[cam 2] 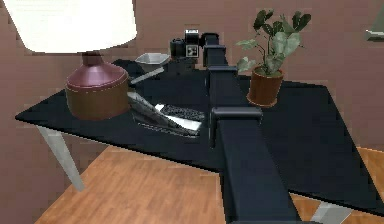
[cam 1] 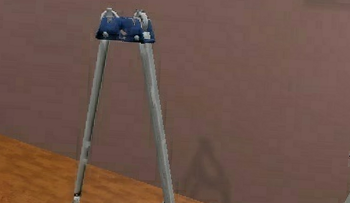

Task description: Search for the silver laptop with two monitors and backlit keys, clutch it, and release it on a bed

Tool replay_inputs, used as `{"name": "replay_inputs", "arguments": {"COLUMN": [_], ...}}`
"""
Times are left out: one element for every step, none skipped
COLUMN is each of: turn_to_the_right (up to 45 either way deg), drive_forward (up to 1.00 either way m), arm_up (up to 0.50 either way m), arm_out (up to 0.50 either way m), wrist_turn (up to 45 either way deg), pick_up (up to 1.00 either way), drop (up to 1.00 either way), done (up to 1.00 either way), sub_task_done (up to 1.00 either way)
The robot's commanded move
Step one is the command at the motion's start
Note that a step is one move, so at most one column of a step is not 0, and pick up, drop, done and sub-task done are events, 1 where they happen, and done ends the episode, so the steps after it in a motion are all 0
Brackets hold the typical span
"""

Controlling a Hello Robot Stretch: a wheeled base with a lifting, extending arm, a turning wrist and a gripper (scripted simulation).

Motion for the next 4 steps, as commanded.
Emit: {"name": "replay_inputs", "arguments": {"turn_to_the_right": [0.0,0.0,0.0,0.0], "drive_forward": [0.00,0.00,0.00,0.00], "arm_up": [0.00,0.00,-0.28,0.00], "arm_out": [0.00,0.00,0.00,0.00], "wrist_turn": [45.0,15.0,0.0,0.0], "pick_up": [0.00,0.00,0.00,1.00], "drop": [0.00,0.00,0.00,0.00], "done": [0.00,0.00,0.00,0.00], "sub_task_done": [0.00,0.00,0.00,0.00]}}
